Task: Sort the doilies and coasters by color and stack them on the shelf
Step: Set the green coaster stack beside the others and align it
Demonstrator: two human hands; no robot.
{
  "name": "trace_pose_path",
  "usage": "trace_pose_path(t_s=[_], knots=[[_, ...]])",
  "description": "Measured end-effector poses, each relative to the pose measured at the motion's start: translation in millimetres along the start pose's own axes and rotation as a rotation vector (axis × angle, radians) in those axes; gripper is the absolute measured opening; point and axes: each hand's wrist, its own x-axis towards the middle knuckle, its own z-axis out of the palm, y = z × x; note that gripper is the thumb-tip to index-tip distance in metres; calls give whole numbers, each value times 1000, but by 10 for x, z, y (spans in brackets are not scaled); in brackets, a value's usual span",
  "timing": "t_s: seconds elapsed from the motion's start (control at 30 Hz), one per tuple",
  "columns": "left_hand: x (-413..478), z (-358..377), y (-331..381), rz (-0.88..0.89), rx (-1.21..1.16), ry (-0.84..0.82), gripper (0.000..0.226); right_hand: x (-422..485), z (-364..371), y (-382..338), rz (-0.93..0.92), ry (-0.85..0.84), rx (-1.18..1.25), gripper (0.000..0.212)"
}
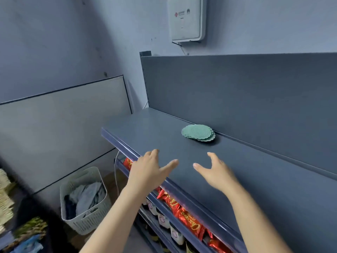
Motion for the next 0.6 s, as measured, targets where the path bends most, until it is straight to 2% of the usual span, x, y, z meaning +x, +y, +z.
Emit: trace_pose_path(t_s=[0.07,0.2,0.3,0.37,0.5,0.53,0.6], knots=[[522,93,-57,32,-40,-50,81,341,123,-95,64,49,108,79],[1582,373,-68,125,-133,-128,73,1065,225,-239,242,345,288,74],[2177,558,-11,204,-222,-217,64,1514,326,-293,370,458,448,71],[2535,595,70,236,-439,-345,56,1802,415,-290,445,566,509,66],[3127,589,178,109,-934,-739,49,2082,509,-426,549,647,431,39],[3226,595,183,79,-996,-810,46,2094,537,-466,558,642,437,37],[3320,627,188,116,-973,-890,46,2068,608,-553,581,651,433,37]])
